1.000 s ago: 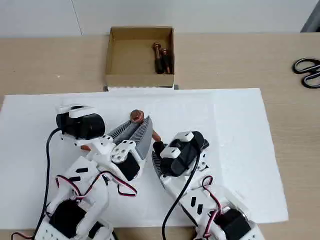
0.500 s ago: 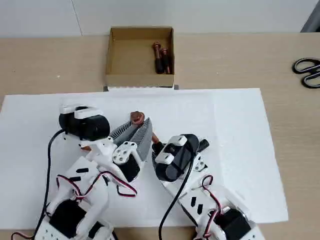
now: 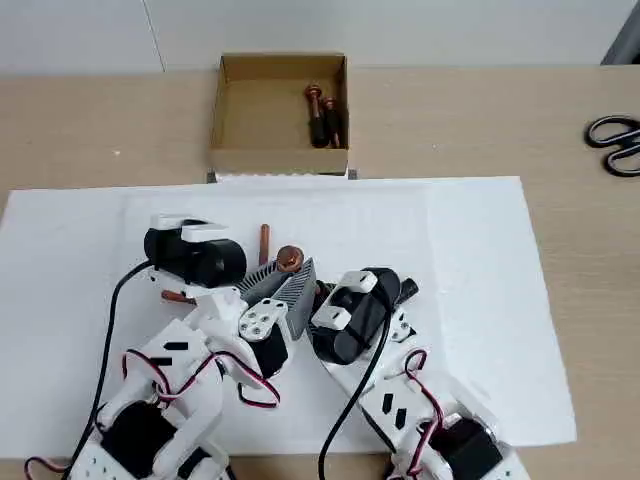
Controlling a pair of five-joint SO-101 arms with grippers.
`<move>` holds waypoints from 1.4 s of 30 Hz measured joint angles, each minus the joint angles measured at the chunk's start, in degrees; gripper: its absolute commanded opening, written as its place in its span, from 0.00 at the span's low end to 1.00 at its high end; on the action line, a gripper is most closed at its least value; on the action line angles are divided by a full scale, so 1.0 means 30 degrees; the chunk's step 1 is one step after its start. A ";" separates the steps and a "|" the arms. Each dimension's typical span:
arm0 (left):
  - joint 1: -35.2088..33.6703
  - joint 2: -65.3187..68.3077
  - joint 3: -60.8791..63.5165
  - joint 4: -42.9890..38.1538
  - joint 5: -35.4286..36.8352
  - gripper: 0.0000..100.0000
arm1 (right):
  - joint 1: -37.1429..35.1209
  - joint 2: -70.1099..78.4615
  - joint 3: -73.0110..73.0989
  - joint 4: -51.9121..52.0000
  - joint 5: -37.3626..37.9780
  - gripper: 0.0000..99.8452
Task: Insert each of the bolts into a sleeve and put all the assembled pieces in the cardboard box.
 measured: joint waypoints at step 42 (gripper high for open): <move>-0.1084 -0.0029 0.1231 0.0674 -0.3136 0.19 | -0.0059 0.0029 0.0059 0.0000 0.1026 0.00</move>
